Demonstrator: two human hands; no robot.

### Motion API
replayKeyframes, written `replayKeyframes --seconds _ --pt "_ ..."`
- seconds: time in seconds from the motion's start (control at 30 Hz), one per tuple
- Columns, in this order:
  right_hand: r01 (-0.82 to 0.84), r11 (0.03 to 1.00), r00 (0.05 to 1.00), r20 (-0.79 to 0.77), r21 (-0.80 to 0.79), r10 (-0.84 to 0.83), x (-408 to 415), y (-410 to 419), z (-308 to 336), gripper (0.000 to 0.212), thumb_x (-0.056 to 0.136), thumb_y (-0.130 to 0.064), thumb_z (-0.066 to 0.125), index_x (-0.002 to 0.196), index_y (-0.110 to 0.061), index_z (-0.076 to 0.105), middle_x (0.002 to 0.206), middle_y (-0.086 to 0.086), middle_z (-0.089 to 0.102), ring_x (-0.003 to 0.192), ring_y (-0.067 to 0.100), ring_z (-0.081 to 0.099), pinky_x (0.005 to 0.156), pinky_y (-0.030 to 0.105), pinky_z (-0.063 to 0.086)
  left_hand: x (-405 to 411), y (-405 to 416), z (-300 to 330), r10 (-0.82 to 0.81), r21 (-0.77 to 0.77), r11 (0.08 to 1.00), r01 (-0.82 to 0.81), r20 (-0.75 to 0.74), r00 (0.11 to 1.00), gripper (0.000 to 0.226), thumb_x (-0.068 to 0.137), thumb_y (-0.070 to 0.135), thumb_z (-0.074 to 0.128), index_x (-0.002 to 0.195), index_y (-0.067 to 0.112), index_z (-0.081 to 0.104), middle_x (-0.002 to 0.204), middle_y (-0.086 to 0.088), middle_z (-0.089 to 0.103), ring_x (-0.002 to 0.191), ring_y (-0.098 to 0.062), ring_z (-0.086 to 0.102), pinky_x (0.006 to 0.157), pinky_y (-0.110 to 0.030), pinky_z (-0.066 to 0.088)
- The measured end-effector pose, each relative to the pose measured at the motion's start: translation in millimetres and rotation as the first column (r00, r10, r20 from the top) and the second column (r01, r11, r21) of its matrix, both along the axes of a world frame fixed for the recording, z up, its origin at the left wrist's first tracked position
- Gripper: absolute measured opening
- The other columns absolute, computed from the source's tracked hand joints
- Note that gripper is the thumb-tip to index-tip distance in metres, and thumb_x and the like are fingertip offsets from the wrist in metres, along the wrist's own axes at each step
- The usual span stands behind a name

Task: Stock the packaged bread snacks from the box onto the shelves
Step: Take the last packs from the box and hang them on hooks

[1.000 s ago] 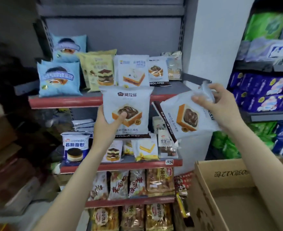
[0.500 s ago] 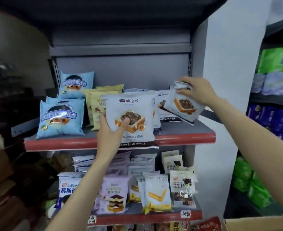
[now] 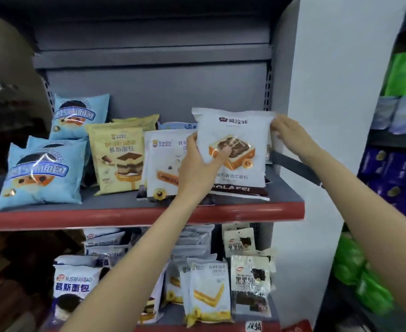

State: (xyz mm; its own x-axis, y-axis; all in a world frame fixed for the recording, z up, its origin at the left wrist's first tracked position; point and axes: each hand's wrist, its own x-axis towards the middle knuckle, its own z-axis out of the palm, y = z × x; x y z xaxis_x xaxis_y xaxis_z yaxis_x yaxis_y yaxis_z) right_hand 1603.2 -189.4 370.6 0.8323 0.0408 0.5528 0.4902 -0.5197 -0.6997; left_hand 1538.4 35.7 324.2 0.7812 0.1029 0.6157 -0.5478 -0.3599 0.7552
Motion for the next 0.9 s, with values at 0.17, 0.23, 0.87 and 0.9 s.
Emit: replayKeyframes --seconds 0.17,0.23,0.87,0.9 --pt "-0.158 0.957 0.941 -0.258 0.244 0.221 -33 -20 -27 0.056 0.080 -0.078 0.034 0.101 -0.038 0.066 0.096 -0.018 0.072 0.086 0.002 0.069 0.062 0.011 0.052 30 -68 -1 -0.016 -0.052 0.999 0.013 -0.067 0.998 0.063 0.089 0.036 0.062 0.139 0.015 0.028 0.114 0.006 0.058 0.105 -0.016 0.057 0.079 -0.026 0.041" --pt "-0.151 0.980 0.937 -0.296 0.130 0.183 -32 -19 -36 0.035 0.086 -0.063 0.049 0.107 -0.037 0.058 0.100 -0.018 0.070 0.090 0.002 0.068 0.068 0.013 0.053 38 -76 -6 0.012 -0.034 0.999 -0.015 -0.081 0.997 0.073 0.090 0.031 0.061 0.146 0.014 0.018 0.136 -0.003 0.050 0.122 -0.020 0.049 0.092 -0.026 0.039" --pt "0.031 0.999 0.999 -0.025 0.024 -0.030 -53 39 -72 0.072 0.086 -0.027 0.068 0.145 -0.015 0.029 0.142 -0.004 0.042 0.132 0.012 0.036 0.106 0.019 0.028 -7 -27 -46 0.095 0.453 0.864 -0.219 0.281 0.955 0.063 0.091 0.016 0.055 0.148 0.021 0.028 0.159 -0.008 0.009 0.145 -0.023 0.006 0.112 -0.025 0.005" --pt "0.071 0.997 0.997 0.021 -0.007 -0.071 -65 38 -74 0.072 0.086 -0.029 0.067 0.146 -0.016 0.028 0.147 0.000 0.037 0.136 0.014 0.032 0.108 0.023 0.025 -13 -24 -46 0.097 0.426 0.873 -0.237 0.324 0.941 0.058 0.089 0.016 0.057 0.144 0.019 0.036 0.155 -0.007 0.022 0.142 -0.024 0.017 0.113 -0.025 0.006"
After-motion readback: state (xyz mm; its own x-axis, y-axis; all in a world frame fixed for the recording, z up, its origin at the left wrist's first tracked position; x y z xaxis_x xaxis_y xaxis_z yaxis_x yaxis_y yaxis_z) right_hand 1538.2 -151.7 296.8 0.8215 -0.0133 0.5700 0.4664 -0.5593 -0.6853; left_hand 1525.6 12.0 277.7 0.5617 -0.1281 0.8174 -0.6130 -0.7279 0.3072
